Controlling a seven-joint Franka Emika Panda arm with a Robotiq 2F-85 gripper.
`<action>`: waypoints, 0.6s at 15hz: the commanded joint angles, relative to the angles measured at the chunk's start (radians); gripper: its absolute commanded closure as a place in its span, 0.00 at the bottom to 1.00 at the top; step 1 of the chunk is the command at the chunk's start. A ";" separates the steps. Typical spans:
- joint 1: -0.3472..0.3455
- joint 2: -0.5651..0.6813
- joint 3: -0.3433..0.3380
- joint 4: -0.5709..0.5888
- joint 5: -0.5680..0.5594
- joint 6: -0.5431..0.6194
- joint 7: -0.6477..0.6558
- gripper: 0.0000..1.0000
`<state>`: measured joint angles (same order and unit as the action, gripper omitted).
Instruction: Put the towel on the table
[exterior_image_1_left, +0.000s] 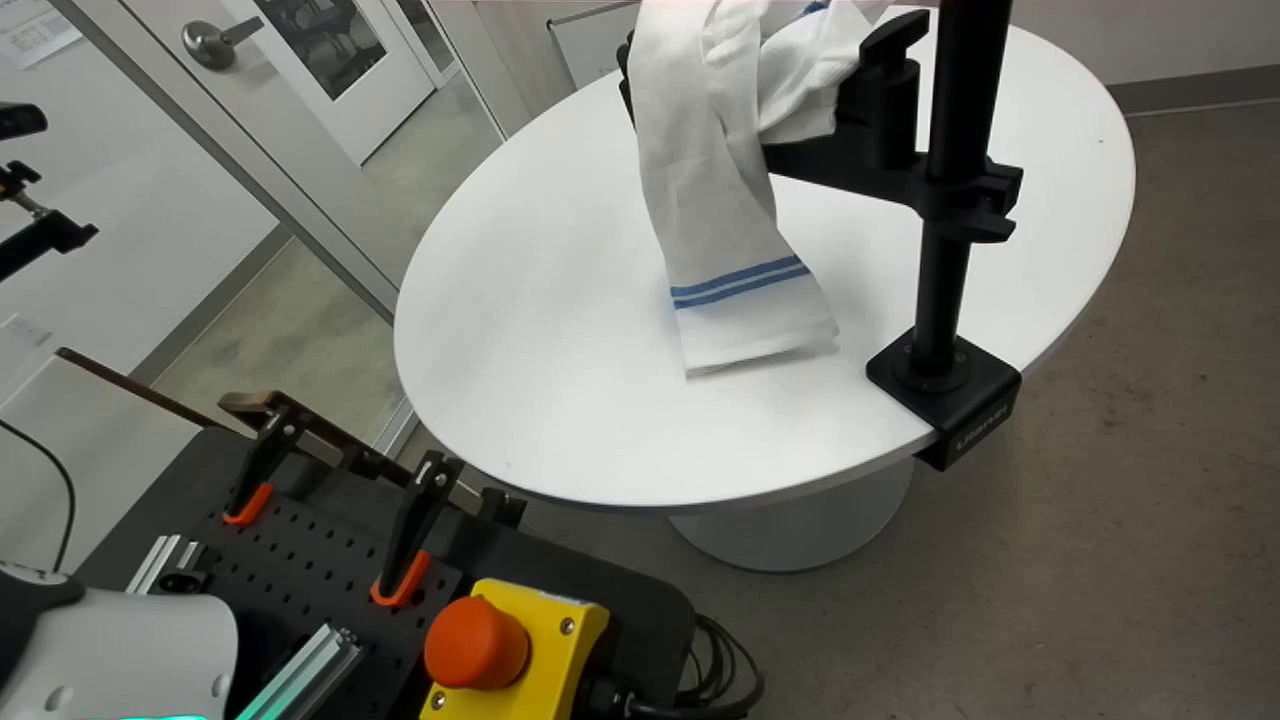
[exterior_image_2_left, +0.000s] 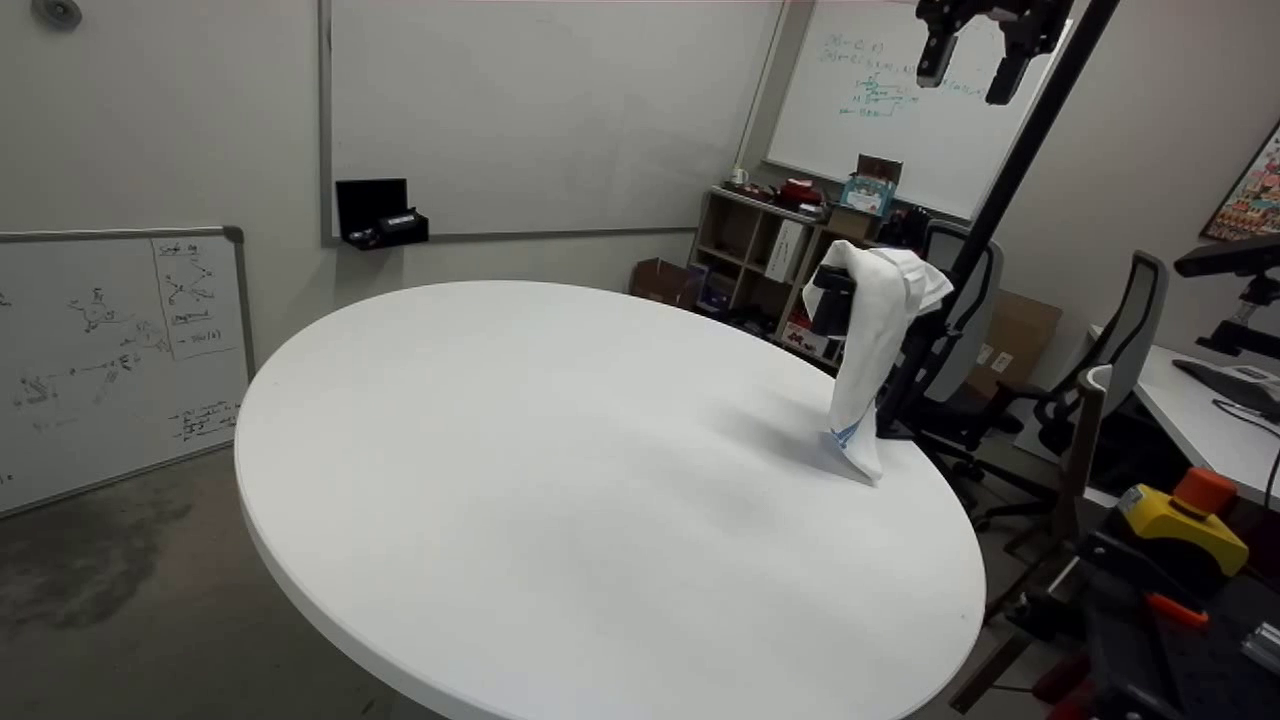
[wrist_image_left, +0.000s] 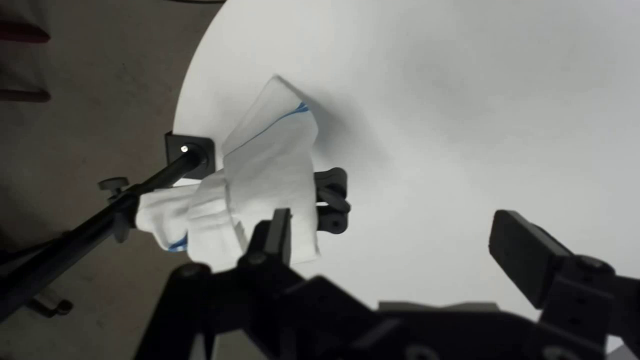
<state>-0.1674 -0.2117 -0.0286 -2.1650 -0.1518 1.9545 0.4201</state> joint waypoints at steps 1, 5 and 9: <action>-0.005 0.053 -0.036 0.036 -0.055 -0.004 -0.069 0.00; -0.009 0.117 -0.081 0.046 -0.043 0.033 -0.140 0.00; -0.018 0.187 -0.111 0.060 -0.069 0.098 -0.143 0.00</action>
<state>-0.1777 -0.0940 -0.1228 -2.1464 -0.1898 2.0087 0.2893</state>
